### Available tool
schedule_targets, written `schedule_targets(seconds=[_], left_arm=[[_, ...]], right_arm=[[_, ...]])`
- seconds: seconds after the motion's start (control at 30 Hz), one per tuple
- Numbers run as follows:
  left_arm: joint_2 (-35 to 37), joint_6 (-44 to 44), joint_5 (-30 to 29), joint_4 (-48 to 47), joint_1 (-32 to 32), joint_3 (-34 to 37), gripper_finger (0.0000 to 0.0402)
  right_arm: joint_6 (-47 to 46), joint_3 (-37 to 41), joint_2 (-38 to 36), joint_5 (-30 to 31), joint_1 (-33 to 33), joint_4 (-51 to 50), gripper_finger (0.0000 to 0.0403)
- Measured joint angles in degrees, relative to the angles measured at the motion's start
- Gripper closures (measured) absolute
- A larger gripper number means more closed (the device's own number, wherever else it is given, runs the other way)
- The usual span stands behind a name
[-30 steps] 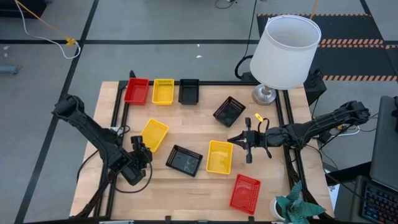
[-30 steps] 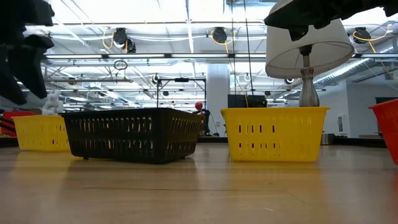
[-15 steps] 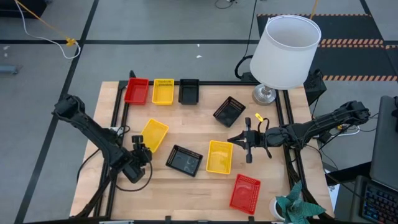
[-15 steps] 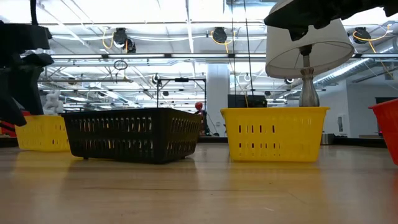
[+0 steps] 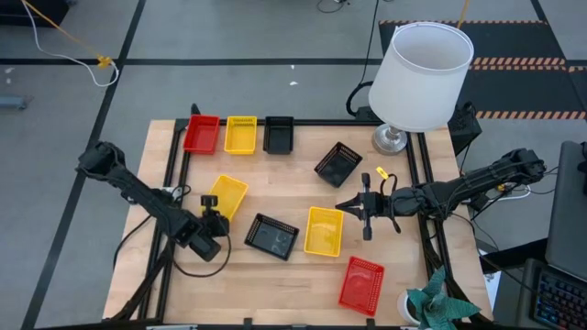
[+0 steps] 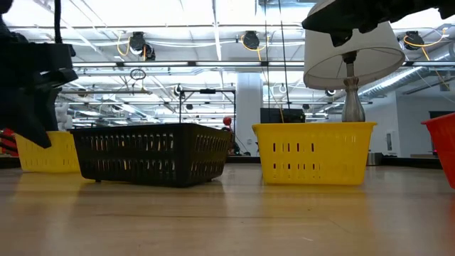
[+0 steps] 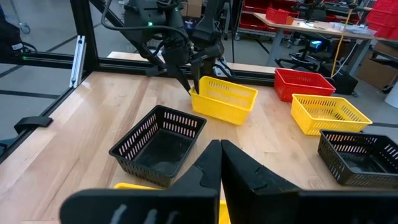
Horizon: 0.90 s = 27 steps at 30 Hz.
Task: Stack baskets by color
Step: Stack the bottom left yellow bin on top of the top yellow bin
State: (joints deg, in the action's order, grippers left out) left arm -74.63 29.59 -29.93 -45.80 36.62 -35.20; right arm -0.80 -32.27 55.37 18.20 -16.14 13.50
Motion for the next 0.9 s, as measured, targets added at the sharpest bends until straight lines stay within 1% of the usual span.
schedule_targets(seconds=[0.1,0.17,0.23,0.37,0.43,0.53,0.63,0.7,0.77,0.9], left_arm=[[0.0,-2.2,0.0,1.9,-0.8,0.0,0.0379],[0.0,-3.7,0.0,3.5,-1.3,0.0,0.0390],[0.0,-4.1,-0.5,5.0,-1.9,0.0,0.0386],[0.0,-5.5,-1.8,7.1,-2.7,0.0,0.0384],[0.0,-5.9,-1.9,6.9,-3.0,-0.4,0.0392],[0.0,-6.7,-2.0,6.9,-3.2,-1.9,0.0390],[0.0,-8.1,-2.3,5.9,-3.2,-4.7,0.0386],[0.0,-9.3,-3.0,4.9,-3.2,-7.2,0.0390],[0.0,-10.7,-3.2,3.4,-3.2,-9.8,0.0394],[0.0,-12.6,-4.9,-0.8,-3.2,-15.1,0.0388]], right_arm=[[0.0,0.0,0.0,0.0,0.0,0.0,0.0403],[0.0,0.0,0.0,0.0,0.0,0.0,0.0403],[-0.5,0.0,0.0,0.3,0.0,0.0,0.0403],[-3.3,0.0,0.6,4.3,0.0,0.0,0.0403],[-3.2,0.0,1.0,4.5,0.0,0.0,0.0403],[-3.3,0.0,1.8,4.5,0.0,0.0,0.0403],[-3.2,0.0,2.0,4.7,0.1,0.0,0.0403],[-3.0,0.0,2.0,6.0,0.0,0.0,0.0403],[-3.0,0.0,2.0,7.4,0.1,0.0,0.0403],[-1.9,0.0,2.0,7.6,0.1,0.0,0.0403]])
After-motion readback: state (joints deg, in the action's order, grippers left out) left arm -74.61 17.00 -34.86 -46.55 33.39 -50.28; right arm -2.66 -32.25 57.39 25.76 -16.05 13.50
